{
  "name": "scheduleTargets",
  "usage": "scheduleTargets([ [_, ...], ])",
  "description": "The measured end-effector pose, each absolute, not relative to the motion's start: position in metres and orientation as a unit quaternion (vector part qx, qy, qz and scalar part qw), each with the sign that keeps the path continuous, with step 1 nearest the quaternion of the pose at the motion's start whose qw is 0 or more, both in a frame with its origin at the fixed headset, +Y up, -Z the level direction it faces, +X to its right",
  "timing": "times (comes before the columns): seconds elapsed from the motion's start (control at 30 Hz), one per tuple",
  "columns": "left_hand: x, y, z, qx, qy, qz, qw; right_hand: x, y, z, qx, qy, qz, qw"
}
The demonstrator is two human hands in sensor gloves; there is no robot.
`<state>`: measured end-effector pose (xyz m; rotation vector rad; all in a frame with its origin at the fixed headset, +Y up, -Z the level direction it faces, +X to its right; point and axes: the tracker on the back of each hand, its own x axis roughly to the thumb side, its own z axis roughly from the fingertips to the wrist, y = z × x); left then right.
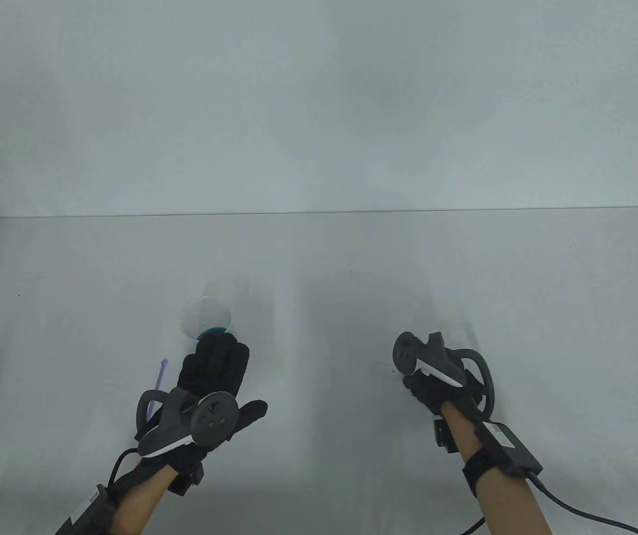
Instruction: Dip glass rod into dye solution and streak across glass slide
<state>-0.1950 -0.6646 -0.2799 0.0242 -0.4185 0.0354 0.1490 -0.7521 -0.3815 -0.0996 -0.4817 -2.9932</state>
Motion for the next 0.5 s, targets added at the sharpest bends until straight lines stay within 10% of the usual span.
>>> scheduleTargets([
  [0.5, -0.194, -0.668, -0.280, 0.005, -0.212, 0.013, 0.977, 0.071, -0.754, -0.322, -0.196, -0.151, -0.966, 0.077],
])
